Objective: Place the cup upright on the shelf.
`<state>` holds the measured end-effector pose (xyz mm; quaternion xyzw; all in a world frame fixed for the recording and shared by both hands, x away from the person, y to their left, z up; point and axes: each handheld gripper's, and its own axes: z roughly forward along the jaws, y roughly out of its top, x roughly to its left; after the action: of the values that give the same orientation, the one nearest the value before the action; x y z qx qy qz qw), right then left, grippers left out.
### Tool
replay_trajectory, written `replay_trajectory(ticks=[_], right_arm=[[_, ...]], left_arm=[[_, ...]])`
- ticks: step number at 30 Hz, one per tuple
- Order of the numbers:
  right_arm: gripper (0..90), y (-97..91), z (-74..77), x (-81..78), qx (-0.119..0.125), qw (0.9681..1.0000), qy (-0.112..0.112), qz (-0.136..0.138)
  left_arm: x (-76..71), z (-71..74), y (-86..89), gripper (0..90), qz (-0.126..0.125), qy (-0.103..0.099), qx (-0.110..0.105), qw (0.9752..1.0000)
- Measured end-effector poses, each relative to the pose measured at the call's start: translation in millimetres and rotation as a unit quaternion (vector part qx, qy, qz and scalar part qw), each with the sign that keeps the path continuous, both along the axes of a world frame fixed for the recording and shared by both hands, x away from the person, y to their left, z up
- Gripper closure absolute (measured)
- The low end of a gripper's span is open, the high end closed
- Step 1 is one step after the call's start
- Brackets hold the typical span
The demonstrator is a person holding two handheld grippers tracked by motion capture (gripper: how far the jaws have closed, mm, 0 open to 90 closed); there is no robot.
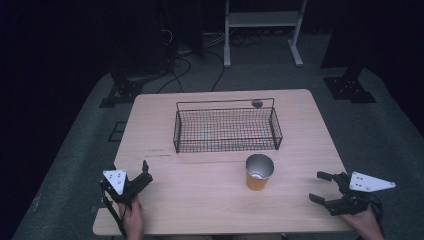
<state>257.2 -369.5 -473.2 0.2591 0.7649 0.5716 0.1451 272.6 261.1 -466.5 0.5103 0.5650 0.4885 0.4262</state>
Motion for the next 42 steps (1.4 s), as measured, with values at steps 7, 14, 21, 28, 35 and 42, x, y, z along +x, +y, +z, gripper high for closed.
replay_trajectory(ticks=[7, 14, 21, 28, 35, 42], right_arm=[[13.3, 4.7, 1.3, 4.9, 0.000, 1.0000, 0.000, 0.002], [13.3, 11.2, 3.8, 3.8, -0.004, 0.9999, 0.004, 0.010], [13.3, 23.4, 7.1, 5.6, -0.008, 0.9997, 0.007, 0.024], [13.3, 34.5, 14.0, 11.2, 0.000, 0.9992, 0.004, 0.039], [12.9, 49.3, 18.2, 17.7, -0.008, 0.9992, 0.005, 0.040], [12.9, 67.3, 25.1, 23.5, -0.016, 0.9985, -0.001, 0.052]], left_arm=[[-1.7, -0.1, -0.6, 0.0, 0.002, -0.001, 0.004, 1.0000], [-2.1, -0.3, 0.1, 0.0, -0.002, -0.004, -0.002, 1.0000], [-1.8, -0.4, 0.2, 0.0, -0.004, -0.005, -0.002, 1.0000], [-1.7, -0.4, 0.1, 0.0, -0.004, -0.005, -0.001, 1.0000], [-2.0, -0.4, 0.4, 0.0, -0.005, -0.006, -0.004, 1.0000], [-1.7, -0.5, 0.9, 0.0, -0.005, -0.008, -0.005, 0.9999]])
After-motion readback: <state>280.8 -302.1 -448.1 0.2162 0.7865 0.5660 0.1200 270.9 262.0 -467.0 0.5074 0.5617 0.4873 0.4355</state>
